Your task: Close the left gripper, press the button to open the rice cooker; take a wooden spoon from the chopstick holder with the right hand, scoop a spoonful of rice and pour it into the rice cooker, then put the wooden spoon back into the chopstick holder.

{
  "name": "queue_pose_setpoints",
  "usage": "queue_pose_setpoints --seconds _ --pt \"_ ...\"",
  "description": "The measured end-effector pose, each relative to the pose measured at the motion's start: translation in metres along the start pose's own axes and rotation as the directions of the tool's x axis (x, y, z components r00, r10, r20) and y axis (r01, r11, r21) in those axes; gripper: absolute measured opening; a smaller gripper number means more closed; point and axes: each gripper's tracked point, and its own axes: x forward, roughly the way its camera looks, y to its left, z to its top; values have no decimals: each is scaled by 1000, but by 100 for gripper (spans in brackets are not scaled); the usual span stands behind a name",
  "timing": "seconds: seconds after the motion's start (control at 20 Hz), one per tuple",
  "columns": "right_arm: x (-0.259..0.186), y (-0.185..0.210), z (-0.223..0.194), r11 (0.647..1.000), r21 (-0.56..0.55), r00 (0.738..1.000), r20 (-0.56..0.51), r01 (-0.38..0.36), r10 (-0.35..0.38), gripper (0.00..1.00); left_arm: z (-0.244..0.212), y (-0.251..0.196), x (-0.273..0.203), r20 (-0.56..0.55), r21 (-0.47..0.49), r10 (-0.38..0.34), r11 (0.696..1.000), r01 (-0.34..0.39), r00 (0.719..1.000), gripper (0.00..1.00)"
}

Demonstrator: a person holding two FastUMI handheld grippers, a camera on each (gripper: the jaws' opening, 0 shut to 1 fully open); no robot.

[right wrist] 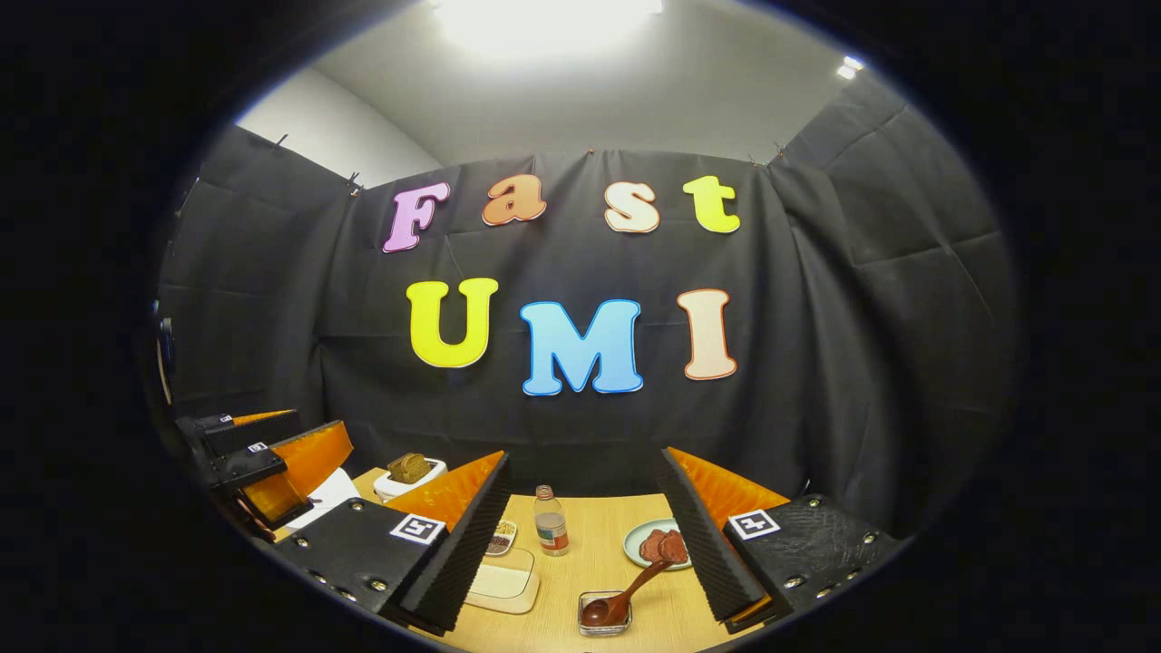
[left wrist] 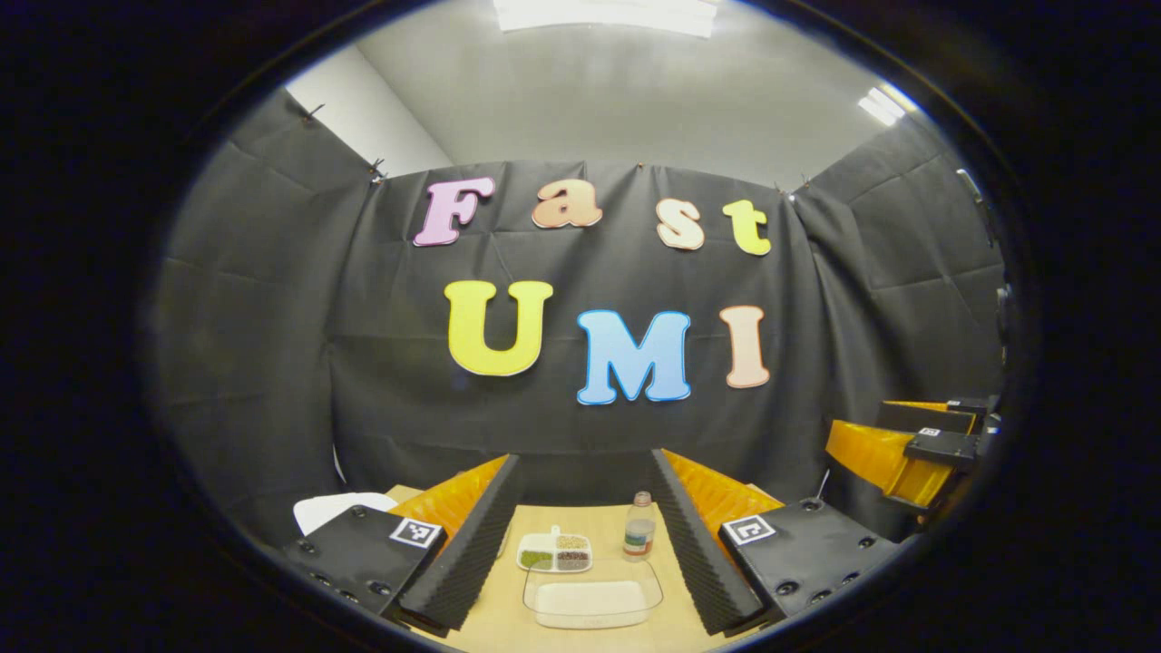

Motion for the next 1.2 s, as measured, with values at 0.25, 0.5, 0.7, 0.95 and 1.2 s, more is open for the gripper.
queue_pose_setpoints --seconds 0.25,0.5,0.7,0.95,1.2 --pt "-2 1 -3 1000 2 1000 -12 5 -5 98 -4 1 -3 -9 13 -5 1000 5 1000 97" --pt "-1 -2 -8 1000 5 999 -25 20 -20 98 -16 11 -3 -33 14 1 1000 -1 999 97" --pt "0 -1 -20 1000 14 998 -54 18 -17 98 -49 34 -1 -117 -24 16 1000 -19 993 77" --pt "5 2 -31 1000 6 997 -78 6 -6 98 -103 108 5 -269 -52 121 989 -140 955 9" --pt "13 5 -42 1000 0 994 -107 -3 3 98 -157 193 9 -412 -76 188 968 -240 892 9"
